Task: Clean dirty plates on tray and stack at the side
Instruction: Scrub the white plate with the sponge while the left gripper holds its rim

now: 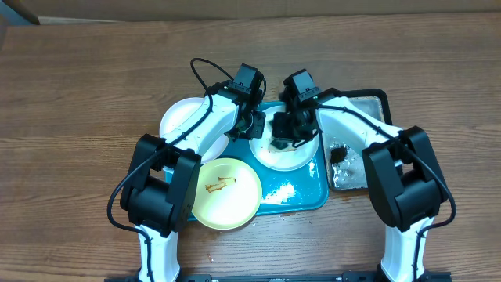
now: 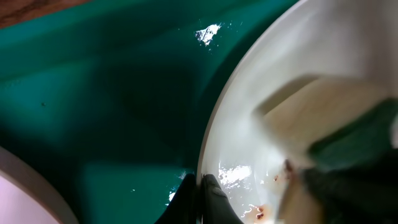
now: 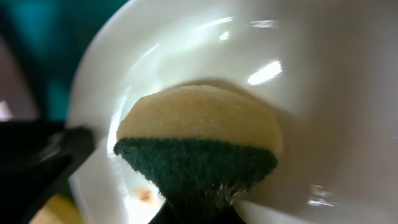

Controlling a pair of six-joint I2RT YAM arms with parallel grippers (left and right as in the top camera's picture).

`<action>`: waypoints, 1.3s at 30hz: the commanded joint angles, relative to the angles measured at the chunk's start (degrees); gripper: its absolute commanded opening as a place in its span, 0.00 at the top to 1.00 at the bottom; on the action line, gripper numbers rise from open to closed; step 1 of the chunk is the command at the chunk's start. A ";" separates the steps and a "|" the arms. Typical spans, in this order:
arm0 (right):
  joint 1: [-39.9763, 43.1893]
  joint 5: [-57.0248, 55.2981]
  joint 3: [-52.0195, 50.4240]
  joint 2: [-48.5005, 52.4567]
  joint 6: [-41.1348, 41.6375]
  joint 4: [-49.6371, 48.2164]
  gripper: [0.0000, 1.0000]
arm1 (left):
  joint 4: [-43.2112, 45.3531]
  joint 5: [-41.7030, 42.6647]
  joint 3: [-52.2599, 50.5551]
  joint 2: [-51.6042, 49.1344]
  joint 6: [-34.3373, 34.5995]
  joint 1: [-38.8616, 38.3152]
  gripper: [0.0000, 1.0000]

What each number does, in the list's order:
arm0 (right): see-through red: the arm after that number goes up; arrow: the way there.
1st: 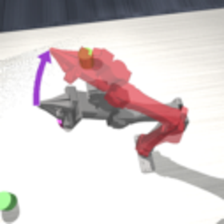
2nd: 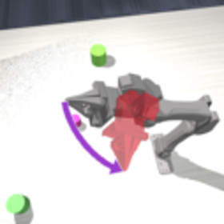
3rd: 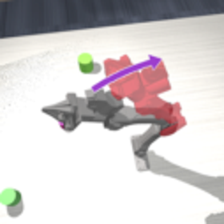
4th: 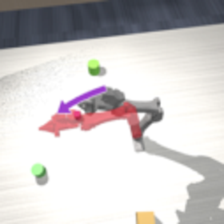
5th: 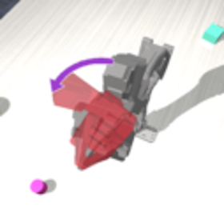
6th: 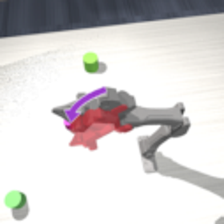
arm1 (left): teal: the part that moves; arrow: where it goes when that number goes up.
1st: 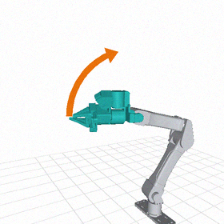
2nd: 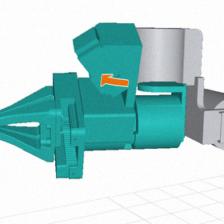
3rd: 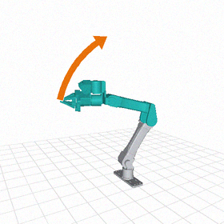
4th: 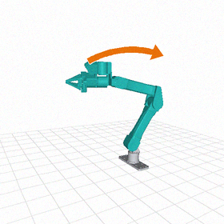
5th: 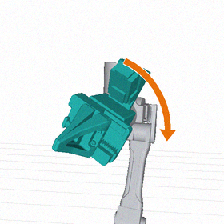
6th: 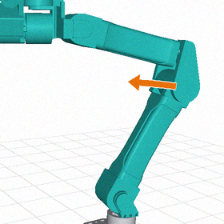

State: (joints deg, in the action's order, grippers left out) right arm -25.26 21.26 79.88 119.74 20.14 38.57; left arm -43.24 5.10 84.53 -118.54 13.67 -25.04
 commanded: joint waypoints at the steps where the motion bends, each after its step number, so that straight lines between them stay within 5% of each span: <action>1: -0.70 5.88 -2.78 4.04 -0.15 0.50 0.96 | 0.66 1.75 1.60 0.70 0.70 -0.61 0.96; 39: -0.70 -29.92 -2.80 4.04 12.70 10.86 0.96 | 0.66 1.75 1.60 0.70 0.70 -0.61 0.96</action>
State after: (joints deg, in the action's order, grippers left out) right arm -26.39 -2.42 80.97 118.04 32.47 49.08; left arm -43.05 5.30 84.53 -118.54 13.65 -25.04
